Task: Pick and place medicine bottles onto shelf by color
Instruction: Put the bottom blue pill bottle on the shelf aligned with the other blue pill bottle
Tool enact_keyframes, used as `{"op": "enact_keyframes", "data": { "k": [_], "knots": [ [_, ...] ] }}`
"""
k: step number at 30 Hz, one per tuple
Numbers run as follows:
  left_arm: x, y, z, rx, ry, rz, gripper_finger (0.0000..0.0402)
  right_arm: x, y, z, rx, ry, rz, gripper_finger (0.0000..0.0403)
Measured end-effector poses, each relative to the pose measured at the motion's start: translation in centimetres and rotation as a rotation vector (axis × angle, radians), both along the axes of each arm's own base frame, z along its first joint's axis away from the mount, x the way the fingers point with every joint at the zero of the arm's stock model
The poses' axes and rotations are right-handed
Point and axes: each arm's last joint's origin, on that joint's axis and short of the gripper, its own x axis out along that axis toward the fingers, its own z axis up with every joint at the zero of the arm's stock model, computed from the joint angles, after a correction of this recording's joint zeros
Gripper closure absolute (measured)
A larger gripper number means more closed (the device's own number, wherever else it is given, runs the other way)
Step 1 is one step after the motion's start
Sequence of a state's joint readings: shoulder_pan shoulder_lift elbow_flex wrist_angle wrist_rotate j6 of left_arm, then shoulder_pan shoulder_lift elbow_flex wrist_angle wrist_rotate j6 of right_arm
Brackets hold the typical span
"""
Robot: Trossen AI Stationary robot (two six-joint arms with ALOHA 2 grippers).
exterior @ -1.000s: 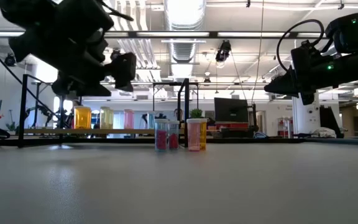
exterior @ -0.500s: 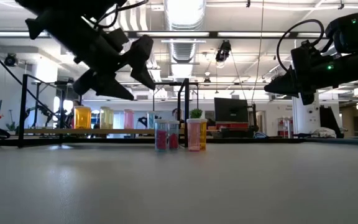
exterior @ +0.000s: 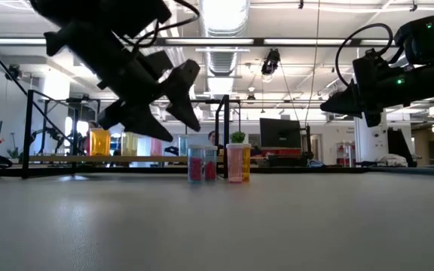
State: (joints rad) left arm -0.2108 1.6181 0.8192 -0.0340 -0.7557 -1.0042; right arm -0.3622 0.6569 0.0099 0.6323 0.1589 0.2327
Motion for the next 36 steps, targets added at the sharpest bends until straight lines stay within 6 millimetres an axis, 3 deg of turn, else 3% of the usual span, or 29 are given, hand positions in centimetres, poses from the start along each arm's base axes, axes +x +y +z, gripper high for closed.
{"op": "enact_keyframes", "data": {
  "k": [13, 26, 30, 36],
  "knots": [
    [1.1, -0.7, -1.1, -0.003, -0.011, -0.113, 0.0114, 0.0, 0.0, 0.0, 0.000, 0.000, -0.001, 0.0394],
    [2.2, -0.7, -4.8, 0.101, 0.042, -0.047, 0.0115, 0.0, 0.0, 0.0, 0.000, 0.001, -0.001, 0.0394],
    [2.2, -0.7, -5.1, 0.111, 0.050, -0.040, 0.0136, 0.0, 0.0, 0.0, 0.000, 0.001, 0.000, 0.0394],
    [2.2, -0.7, -5.1, 0.119, 0.052, -0.038, 0.0199, 0.0, 0.0, 0.0, 0.000, 0.000, -0.001, 0.0394]
  ]
}}
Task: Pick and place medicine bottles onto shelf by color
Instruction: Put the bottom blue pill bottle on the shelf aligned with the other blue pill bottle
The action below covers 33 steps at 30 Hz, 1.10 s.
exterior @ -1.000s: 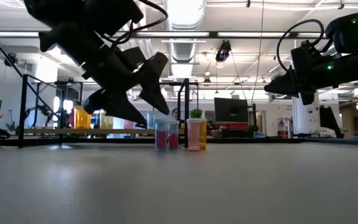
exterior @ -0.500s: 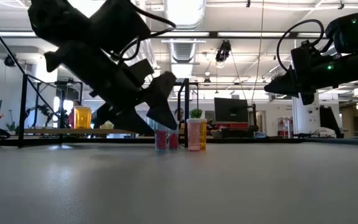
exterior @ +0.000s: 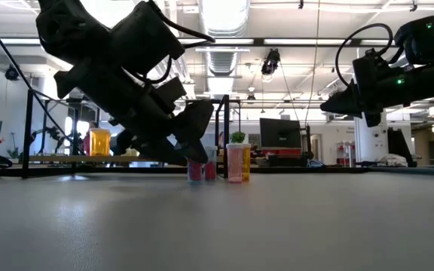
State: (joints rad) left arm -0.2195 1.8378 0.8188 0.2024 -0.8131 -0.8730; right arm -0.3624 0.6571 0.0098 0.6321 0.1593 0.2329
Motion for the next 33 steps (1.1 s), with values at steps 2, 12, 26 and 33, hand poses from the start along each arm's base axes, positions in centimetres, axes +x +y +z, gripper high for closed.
{"op": "enact_keyframes", "data": {
  "k": [2, 12, 26, 33],
  "knots": [
    [0.0, 0.0, 0.0, 0.000, 0.000, 0.000, 0.0220, 0.0, 0.0, 0.0, 0.000, 0.000, 0.000, 0.0394],
    [0.0, 0.0, 0.0, 0.000, -0.001, 0.000, 0.0305, 0.0, 0.0, 0.0, 0.000, 0.000, 0.001, 0.0394],
    [-0.8, 0.4, 2.2, 0.127, 0.006, 0.049, 0.0314, 0.0, 0.0, 0.0, 0.000, 0.000, 0.000, 0.0394],
    [0.0, 2.6, 4.6, 0.285, 0.001, 0.143, 0.0314, 0.0, 0.0, 0.0, 0.000, 0.000, 0.000, 0.0394]
  ]
}}
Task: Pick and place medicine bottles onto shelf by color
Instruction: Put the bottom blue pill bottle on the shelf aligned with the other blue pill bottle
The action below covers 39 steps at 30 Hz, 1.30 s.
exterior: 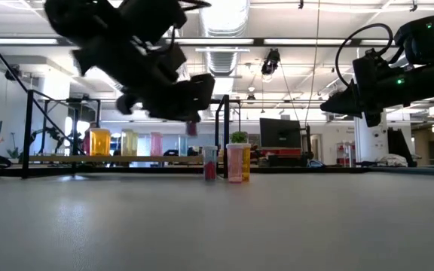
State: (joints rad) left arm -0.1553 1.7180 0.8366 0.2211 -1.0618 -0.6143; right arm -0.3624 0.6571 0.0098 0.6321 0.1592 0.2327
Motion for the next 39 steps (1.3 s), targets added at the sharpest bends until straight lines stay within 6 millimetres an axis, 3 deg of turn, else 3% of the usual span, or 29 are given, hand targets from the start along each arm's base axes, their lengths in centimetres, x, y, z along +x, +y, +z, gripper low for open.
{"op": "enact_keyframes", "data": {
  "k": [10, 19, 28, 39],
  "knots": [
    [0.8, 6.7, 0.9, -0.022, -0.024, 0.117, 0.0314, 0.0, 0.0, 0.0, 0.000, -0.001, 0.000, 0.0394],
    [0.3, 10.8, -0.7, -0.053, -0.041, 0.268, 0.0314, 0.0, 0.0, 0.0, 0.000, 0.000, 0.000, 0.0394],
    [0.4, 13.1, -1.4, -0.056, -0.028, 0.329, 0.0314, 0.0, 0.0, 0.0, 0.000, 0.000, 0.000, 0.0394],
    [0.9, 14.0, -1.6, -0.058, -0.033, 0.347, 0.0314, 0.0, 0.0, 0.0, 0.000, 0.000, 0.000, 0.0394]
  ]
}}
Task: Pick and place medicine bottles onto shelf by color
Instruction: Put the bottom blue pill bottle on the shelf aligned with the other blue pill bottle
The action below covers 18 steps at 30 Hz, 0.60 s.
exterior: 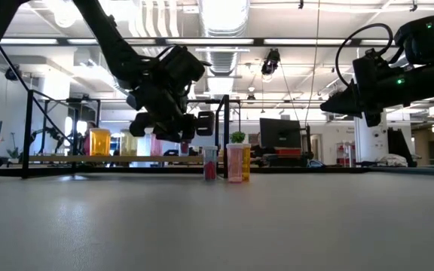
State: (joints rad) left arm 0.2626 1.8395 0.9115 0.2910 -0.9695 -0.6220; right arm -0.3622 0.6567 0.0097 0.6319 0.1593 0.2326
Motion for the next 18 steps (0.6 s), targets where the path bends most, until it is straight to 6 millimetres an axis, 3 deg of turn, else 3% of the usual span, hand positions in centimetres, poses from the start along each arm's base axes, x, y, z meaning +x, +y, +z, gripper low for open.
{"op": "enact_keyframes", "data": {
  "k": [18],
  "knots": [
    [-0.23, 0.19, -0.17, -0.002, 0.025, 0.012, 0.0314, 0.00, 0.00, 0.02, 0.000, -0.001, 0.000, 0.0394]
  ]
}}
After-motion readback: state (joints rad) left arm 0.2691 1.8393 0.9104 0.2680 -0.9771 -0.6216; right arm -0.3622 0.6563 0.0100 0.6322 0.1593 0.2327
